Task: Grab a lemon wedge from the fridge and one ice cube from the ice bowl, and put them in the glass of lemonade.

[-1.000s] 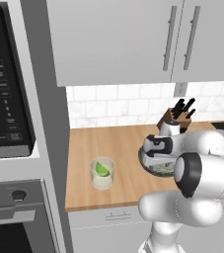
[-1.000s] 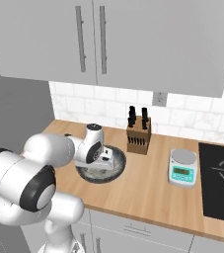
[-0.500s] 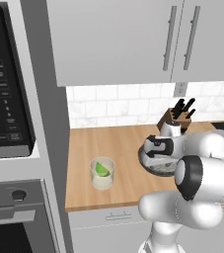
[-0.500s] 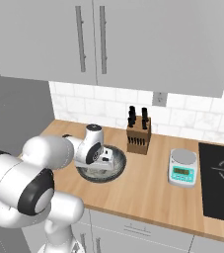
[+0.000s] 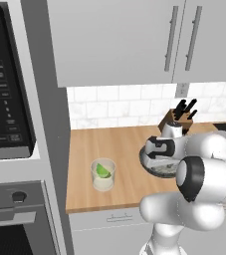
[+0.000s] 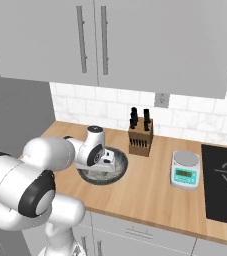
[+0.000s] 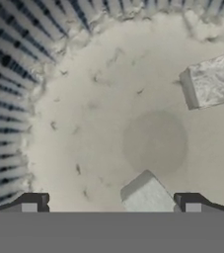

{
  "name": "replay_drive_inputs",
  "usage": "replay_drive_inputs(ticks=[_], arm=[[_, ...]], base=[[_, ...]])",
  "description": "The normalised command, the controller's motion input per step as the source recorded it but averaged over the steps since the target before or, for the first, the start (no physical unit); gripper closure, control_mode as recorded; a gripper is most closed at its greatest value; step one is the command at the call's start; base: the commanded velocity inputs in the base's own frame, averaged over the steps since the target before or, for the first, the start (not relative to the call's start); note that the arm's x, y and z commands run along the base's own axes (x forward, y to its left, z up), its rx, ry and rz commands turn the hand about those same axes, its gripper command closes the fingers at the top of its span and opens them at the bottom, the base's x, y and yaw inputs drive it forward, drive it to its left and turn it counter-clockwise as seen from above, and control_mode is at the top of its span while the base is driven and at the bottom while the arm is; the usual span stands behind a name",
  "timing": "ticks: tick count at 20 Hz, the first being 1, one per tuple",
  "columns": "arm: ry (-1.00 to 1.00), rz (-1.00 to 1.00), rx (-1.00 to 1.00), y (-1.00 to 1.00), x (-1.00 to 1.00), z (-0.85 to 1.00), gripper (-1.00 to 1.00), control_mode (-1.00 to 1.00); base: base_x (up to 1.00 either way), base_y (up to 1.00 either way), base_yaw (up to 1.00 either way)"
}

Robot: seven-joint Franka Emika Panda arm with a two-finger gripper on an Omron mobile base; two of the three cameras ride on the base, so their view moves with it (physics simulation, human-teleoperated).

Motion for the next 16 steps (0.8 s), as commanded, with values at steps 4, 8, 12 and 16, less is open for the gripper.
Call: replay_drive_inputs(ticks=[4,8,12,16], arm=[[0.00,0.00,0.00,0.00,0.00,0.00,1.00,-1.00],[0.00,0.00,0.00,0.00,0.00,0.00,1.00,-1.00],[0.00,0.00,0.00,0.00,0.00,0.00,1.00,-1.00],[0.00,0.00,0.00,0.00,-0.06,0.00,1.00,-1.00]], base=[[0.00,0.00,0.00],[0.00,0.00,0.00],[0.00,0.00,0.00],[0.00,0.00,0.00]])
